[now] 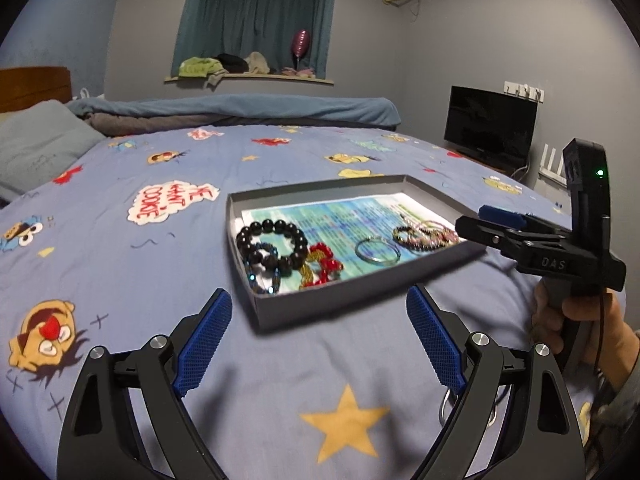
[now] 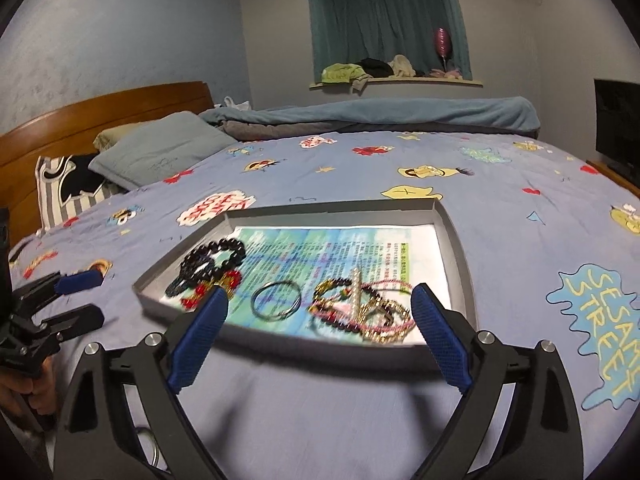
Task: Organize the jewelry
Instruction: 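Lift both open tools away from the gray box, then grasp a silver hoop earring with the left tool while the right tool grasps the black cord charm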
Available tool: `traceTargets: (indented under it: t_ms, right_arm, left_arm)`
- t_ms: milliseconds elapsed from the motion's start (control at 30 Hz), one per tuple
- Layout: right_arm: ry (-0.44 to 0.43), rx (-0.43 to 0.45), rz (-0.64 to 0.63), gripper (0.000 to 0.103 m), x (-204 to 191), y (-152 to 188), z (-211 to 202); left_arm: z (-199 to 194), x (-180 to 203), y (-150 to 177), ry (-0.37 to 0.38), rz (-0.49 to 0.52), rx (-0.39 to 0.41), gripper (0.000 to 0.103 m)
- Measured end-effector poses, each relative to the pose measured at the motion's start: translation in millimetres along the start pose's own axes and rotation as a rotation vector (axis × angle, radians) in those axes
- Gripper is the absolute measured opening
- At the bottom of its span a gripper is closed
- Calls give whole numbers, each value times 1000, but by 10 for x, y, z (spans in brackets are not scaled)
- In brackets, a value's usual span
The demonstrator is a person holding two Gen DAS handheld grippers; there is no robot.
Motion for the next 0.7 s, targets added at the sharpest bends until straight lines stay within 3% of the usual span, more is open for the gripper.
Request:
traceTargets:
  t_ms: [400, 700]
  right_arm:
    - [-110, -40, -62, 91, -300, 243, -369]
    - [-222, -156, -81, 63, -526, 495, -452]
  left_arm:
    - [-216, -35, 167, -8, -1, -17, 89]
    - [-263, 18, 264, -3, 17, -32, 89]
Point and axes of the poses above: each gripper's, at about its wrist camera, not at the fingertips, and z roughly the way its jaws point, x to its right, y to its underside, the point moved 9 cm from there along z, roughly the way its jaws point, and after that the axes turned 11 degrees about x, right-handed, at the moved point
